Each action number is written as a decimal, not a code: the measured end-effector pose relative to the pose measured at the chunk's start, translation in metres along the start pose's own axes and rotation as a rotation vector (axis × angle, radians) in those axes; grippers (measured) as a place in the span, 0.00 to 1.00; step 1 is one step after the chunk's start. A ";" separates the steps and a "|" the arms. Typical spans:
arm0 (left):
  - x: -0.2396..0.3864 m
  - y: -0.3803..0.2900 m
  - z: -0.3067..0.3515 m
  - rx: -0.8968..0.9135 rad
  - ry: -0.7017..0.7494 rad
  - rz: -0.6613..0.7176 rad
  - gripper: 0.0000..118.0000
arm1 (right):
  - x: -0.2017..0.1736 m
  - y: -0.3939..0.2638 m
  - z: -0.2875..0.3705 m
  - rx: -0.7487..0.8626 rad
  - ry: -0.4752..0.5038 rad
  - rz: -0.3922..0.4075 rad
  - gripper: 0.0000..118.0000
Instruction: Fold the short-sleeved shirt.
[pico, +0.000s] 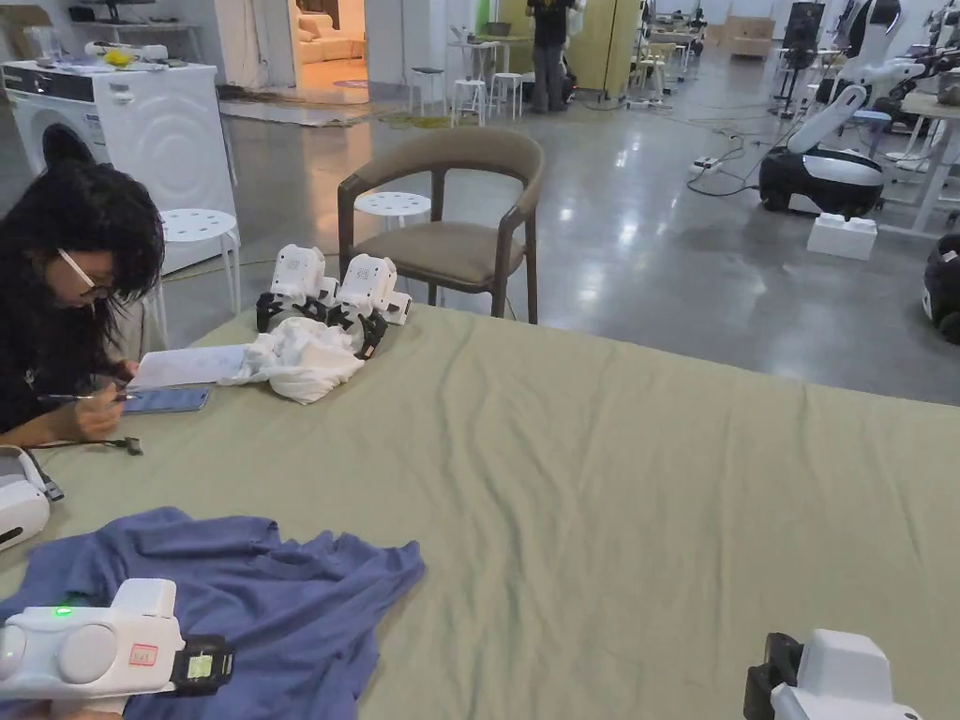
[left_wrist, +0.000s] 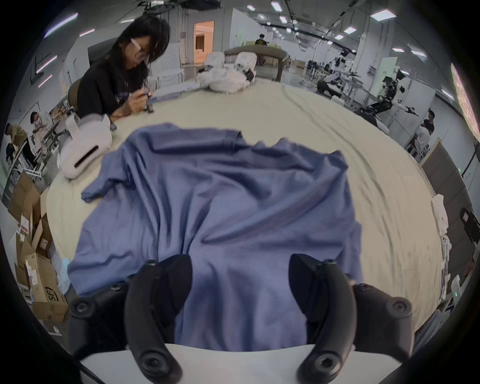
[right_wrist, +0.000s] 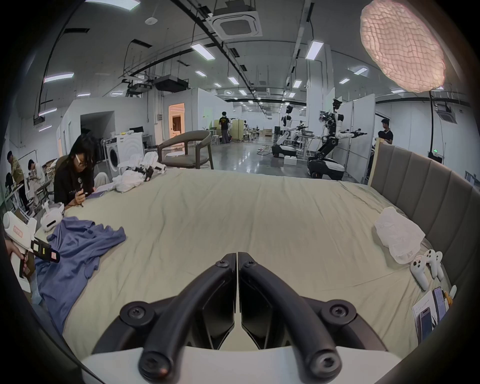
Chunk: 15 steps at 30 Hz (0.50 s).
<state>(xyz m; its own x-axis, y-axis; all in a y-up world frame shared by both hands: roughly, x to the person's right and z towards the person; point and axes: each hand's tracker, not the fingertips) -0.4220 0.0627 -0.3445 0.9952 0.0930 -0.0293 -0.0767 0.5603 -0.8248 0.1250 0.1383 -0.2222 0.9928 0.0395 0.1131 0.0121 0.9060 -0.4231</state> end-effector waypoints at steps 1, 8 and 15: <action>-0.003 -0.001 -0.009 -0.031 -0.001 0.004 0.69 | -0.003 -0.003 -0.002 -0.007 0.005 0.006 0.00; -0.010 -0.009 -0.046 -0.072 0.044 0.007 0.67 | -0.018 -0.012 -0.010 -0.054 0.019 0.042 0.00; 0.017 -0.021 -0.041 -0.004 0.086 -0.135 0.00 | -0.027 -0.016 -0.020 -0.078 0.022 0.047 0.00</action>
<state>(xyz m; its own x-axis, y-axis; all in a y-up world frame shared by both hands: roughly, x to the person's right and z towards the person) -0.4013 0.0184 -0.3506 0.9980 -0.0538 0.0337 0.0581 0.5594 -0.8269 0.1007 0.1143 -0.2359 0.9948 0.0712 0.0723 -0.0261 0.8679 -0.4961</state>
